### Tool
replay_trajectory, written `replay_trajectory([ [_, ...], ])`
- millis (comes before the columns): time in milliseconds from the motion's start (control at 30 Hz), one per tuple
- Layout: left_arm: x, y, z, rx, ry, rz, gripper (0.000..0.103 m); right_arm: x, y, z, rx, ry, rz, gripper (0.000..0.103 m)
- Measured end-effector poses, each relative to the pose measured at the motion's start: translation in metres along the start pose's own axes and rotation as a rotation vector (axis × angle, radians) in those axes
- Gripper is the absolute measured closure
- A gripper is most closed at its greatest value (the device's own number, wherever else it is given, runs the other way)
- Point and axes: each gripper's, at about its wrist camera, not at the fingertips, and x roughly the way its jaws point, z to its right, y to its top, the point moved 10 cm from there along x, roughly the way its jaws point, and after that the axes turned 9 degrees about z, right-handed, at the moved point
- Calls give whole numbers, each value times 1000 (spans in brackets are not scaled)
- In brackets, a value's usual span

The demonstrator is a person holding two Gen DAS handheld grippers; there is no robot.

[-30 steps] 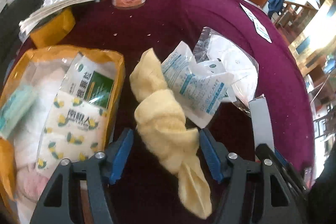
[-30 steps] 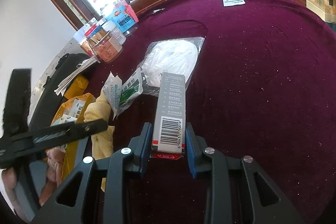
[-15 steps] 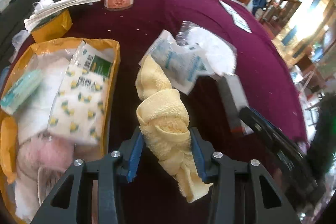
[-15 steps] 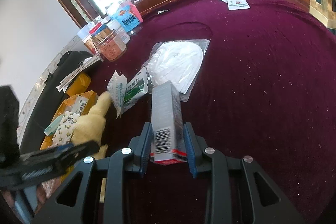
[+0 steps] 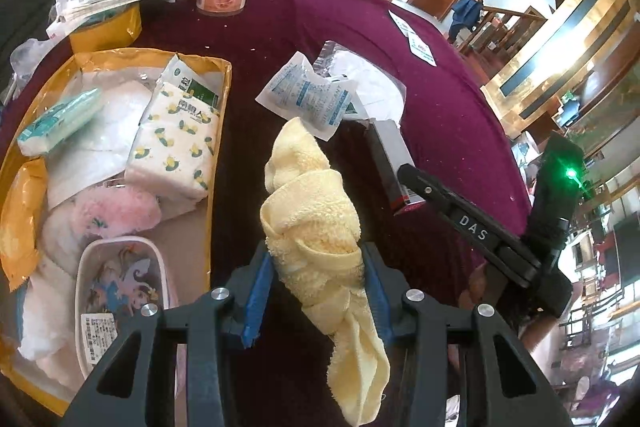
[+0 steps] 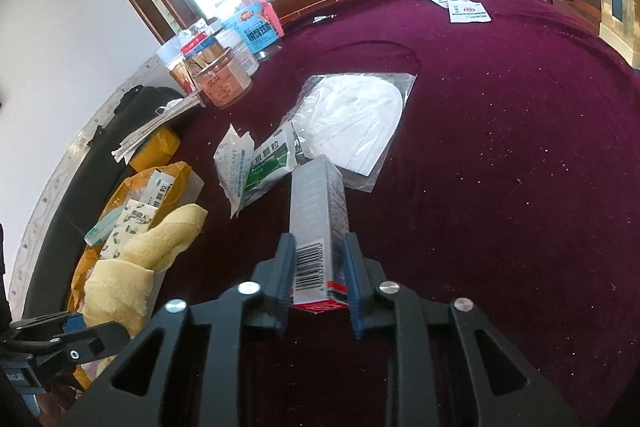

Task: Organize soft objects
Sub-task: 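Carry cloth and box into the tray and open both grippers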

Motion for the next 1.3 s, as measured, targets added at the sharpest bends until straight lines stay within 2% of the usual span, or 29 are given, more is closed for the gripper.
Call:
replay_trajectory([
  [67, -4, 0, 0, -9, -11, 5, 57, 2, -1, 0, -3, 0, -11, 60],
  [167, -12, 1, -2, -25, -27, 13, 57, 10, -5, -4, -20, -4, -45, 59],
  [233, -21, 3, -3, -36, -45, 22, 57, 13, -9, -6, -46, -20, -59, 62],
  [267, -27, 5, -3, -43, -55, 30, 57, 14, -10, -6, -54, -29, -65, 70],
  [400, -60, 19, -17, -67, -64, 93, 57, 14, -12, -4, -65, -44, -69, 70],
  [533, -86, 35, -41, -97, -40, 146, 57, 3, -5, -6, -60, -30, -8, 70],
  [700, -111, 56, -81, -119, 15, 200, 57, -17, 7, -22, -63, 39, 72, 70],
  [867, -110, 66, -119, -136, 79, 211, 57, -31, 10, -81, -50, 189, 78, 70],
  [1067, -90, 73, -148, -130, 84, 181, 57, -21, 3, -178, -122, 340, 18, 70],
  [1300, -70, 82, -154, -86, 15, 168, 57, 18, -11, -230, -122, 361, -78, 70],
])
